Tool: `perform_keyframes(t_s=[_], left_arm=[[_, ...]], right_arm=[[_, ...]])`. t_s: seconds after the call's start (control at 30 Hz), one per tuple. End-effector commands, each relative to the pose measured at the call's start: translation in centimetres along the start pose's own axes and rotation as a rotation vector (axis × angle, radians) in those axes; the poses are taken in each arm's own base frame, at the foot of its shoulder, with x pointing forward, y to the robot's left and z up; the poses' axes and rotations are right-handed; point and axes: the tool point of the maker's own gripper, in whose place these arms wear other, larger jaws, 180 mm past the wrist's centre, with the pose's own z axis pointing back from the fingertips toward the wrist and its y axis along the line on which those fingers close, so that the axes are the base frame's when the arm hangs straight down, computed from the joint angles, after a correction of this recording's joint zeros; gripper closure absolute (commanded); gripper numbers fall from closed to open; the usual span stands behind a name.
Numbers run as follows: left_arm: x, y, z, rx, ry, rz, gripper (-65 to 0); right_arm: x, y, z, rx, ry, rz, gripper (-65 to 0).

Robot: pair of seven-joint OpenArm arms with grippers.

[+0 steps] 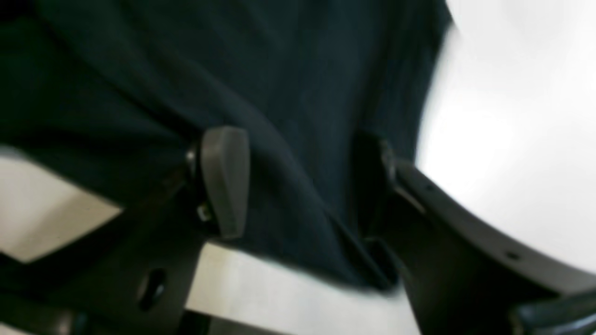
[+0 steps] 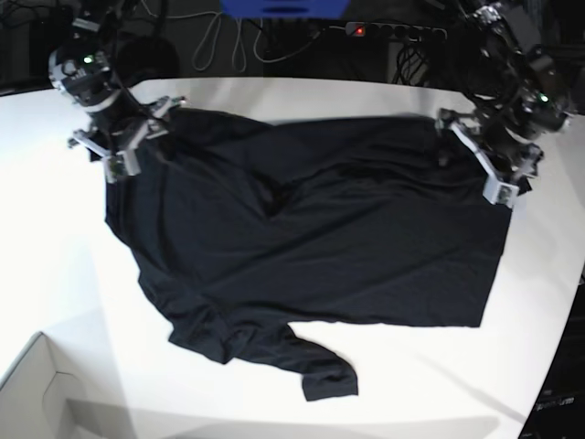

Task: Layout the t-shirt on the table in an organized manner, then fold the t-shirt properly
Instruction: 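Move the left gripper inward and grasp the shirt near the collar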

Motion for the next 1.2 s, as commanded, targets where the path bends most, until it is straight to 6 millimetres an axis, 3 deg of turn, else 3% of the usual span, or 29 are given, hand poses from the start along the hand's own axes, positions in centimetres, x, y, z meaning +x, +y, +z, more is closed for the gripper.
perform_keyframes(t_s=[0.0,0.17,0.37,0.53,0.6,0.73,1.17], left_arm=[[1.9,-0.7,0.2,-0.016,-0.064,-0.038,-62.4],[1.9,-6.3,-1.2,-0.161,-0.078,-0.124,-62.4],[0.1,-9.4,-2.9,-0.201,0.022,-0.251,-62.4],[-1.6,-8.6,-2.4,-0.169,0.072,-0.276,-62.4],[-1.9,-7.8,-1.6,-0.147,0.074,-0.290,-62.4],[-2.3,-8.2,-0.9,-0.152,0.079,-0.338,-62.4],[-3.4,-8.0,-2.4,-0.192,0.153,-0.438,-62.3]], right_arm=[[1.4,0.3,0.3,0.010,-0.047,0.021,-35.4],[2.0,3.9,-0.1,0.113,-0.060,0.064,-35.2],[2.5,8.2,-0.3,0.239,-0.070,0.127,-35.2],[2.4,7.9,-0.5,0.234,-0.064,0.134,-35.2],[1.9,6.6,-0.4,0.207,-0.049,0.148,-35.2],[1.6,5.2,-0.3,0.173,-0.039,0.143,-35.2],[2.1,4.5,-0.4,0.154,-0.051,0.145,-35.2]])
